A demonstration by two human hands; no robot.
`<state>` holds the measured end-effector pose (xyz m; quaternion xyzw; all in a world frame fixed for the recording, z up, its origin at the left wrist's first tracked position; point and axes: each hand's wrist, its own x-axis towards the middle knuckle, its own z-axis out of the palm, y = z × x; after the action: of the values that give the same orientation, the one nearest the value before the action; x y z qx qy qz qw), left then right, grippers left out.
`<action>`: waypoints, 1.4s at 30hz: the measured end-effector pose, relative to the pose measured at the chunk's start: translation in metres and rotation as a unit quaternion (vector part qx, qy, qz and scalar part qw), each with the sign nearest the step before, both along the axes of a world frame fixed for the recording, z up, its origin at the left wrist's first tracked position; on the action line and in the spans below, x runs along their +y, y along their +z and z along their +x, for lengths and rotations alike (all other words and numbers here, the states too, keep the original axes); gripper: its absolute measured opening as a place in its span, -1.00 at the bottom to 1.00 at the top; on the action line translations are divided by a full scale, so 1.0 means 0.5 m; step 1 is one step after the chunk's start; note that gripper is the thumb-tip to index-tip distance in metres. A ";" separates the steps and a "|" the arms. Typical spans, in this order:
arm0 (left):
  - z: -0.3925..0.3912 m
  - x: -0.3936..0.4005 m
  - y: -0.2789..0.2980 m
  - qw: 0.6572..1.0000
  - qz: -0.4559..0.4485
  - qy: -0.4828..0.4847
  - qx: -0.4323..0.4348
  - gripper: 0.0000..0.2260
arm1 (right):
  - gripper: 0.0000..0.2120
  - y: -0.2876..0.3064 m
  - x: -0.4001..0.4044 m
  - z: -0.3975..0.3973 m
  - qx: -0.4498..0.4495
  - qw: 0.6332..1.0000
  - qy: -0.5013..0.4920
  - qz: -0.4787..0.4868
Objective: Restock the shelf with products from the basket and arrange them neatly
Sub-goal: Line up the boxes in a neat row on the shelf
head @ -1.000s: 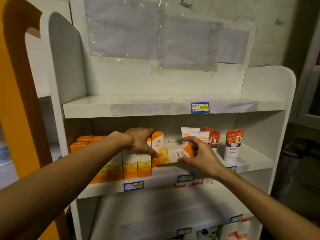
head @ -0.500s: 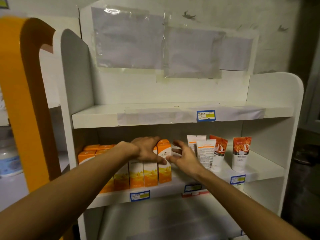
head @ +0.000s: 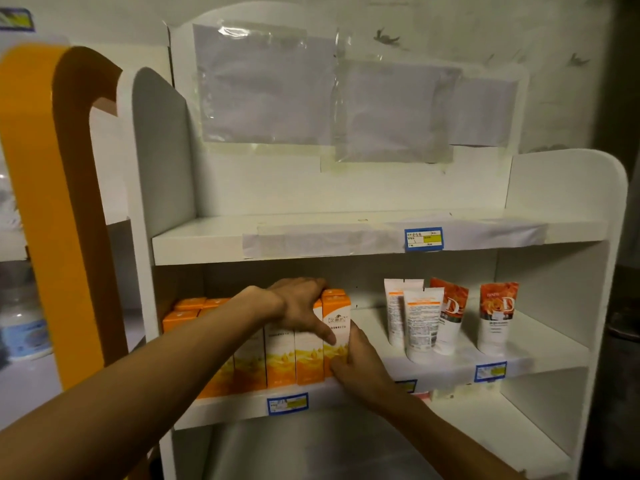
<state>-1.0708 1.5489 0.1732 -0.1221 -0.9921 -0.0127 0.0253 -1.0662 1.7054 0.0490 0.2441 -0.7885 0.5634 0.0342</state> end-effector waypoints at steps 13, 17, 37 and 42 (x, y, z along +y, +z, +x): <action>0.010 -0.002 0.005 0.998 -0.020 -0.048 0.024 -0.18 | -0.47 0.036 0.029 -0.001 -0.016 0.995 0.063 0.073; 0.010 0.000 0.004 0.997 -0.043 -0.054 0.024 -0.17 | -0.45 0.033 0.030 0.000 -0.041 0.992 0.063 0.099; 0.010 0.050 0.042 0.999 -0.036 0.015 0.003 0.08 | -0.53 0.180 0.224 -0.003 0.344 0.882 -0.165 0.277; -0.010 0.122 0.054 0.996 -0.045 -0.031 0.065 -0.16 | -0.54 0.199 0.292 -0.052 0.317 0.834 -0.217 0.397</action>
<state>-1.0760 1.6100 0.2000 -0.1542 -0.9837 0.0389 0.0838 -1.0921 1.8514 0.1483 0.2249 -0.9229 0.0718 0.3040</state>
